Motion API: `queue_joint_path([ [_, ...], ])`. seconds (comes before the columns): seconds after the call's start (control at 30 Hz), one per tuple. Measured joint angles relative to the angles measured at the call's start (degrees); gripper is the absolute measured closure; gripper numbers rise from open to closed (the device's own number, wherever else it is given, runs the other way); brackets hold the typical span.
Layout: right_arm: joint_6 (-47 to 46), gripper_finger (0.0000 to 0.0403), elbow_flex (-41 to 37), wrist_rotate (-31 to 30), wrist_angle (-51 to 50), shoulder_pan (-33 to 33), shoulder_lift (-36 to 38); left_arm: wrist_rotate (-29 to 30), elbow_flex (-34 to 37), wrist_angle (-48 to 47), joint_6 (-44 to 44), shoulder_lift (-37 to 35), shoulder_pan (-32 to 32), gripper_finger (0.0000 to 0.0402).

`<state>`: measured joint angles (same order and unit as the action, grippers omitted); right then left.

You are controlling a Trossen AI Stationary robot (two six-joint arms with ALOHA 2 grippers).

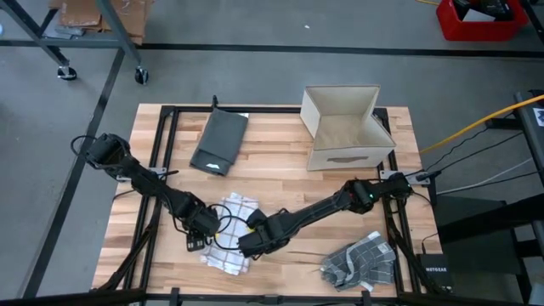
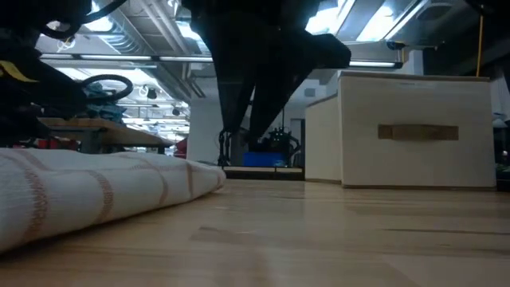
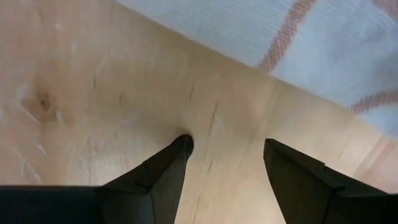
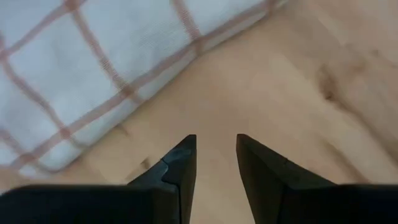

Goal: Fold towel
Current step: Stack the folded white kitchen towel on top of the folded gray kitchen towel

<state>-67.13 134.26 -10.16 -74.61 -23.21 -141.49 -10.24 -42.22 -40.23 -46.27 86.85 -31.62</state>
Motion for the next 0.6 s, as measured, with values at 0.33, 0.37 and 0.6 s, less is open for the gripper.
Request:
queue_joint_path([
  [0.33, 7.76, 0.0285, 0.00, -10.17, -7.25, -0.93, 7.97, 8.86, 0.35, -1.08, -6.30, -16.52, -0.11, 0.0194],
  [0.37, 9.04, 0.0285, 0.03, -11.53, -7.87, -1.09, 8.88, 8.99, 0.31, -0.55, -5.93, -19.12, 0.01, 0.0194],
  [0.6, 10.00, 0.0285, 0.01, -17.73, -15.40, -2.33, 13.11, 9.26, 0.14, -0.41, -4.41, -34.06, -0.04, 0.0194],
])
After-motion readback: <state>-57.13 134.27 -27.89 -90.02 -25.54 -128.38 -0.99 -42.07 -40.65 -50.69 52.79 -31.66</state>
